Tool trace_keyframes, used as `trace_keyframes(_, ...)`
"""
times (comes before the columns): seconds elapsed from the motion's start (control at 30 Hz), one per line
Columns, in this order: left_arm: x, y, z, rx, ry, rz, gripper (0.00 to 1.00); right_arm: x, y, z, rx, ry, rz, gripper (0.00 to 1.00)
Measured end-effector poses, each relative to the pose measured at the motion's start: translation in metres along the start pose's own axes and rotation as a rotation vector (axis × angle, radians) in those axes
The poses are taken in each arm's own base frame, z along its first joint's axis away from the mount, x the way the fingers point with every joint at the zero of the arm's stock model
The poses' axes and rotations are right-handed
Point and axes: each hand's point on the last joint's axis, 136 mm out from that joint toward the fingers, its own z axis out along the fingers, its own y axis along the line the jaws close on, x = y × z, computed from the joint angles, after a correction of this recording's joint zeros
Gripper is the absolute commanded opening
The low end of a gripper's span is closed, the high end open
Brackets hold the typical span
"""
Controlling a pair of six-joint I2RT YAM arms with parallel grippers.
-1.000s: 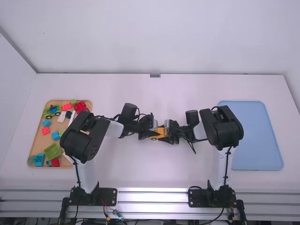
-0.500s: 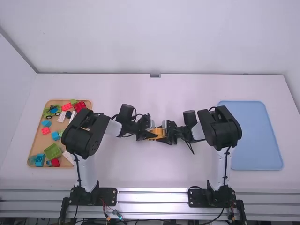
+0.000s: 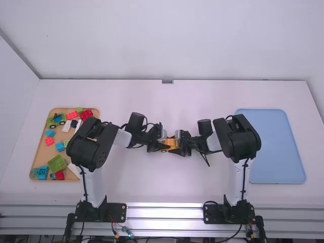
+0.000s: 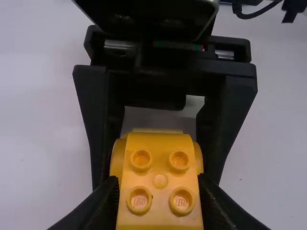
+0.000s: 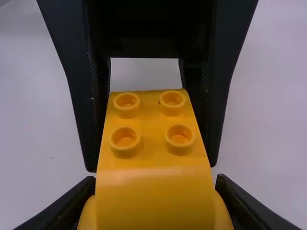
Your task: Assemble lego blocks to make yellow taxi
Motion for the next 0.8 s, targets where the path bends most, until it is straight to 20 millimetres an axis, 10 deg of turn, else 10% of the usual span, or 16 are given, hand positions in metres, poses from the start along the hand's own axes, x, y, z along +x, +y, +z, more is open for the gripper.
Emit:
trace_keyframes(0.17, -0.002, 0.002, -0.008, -0.023, 0.027, -0.019, 0.56, 0.000, 0.000, 0.000, 0.000, 0.000, 0.001, 0.55)
trace_keyframes(0.3, -0.013, 0.011, -0.032, -0.083, 0.050, -0.031, 0.99, 0.000, 0.000, 0.000, 0.000, 0.001, 0.001, 0.55)
trace_keyframes(0.8, -0.040, 0.072, -0.200, -0.544, 0.018, -0.203, 0.99, -0.002, -0.026, -0.023, 0.117, 0.036, 0.141, 0.57)
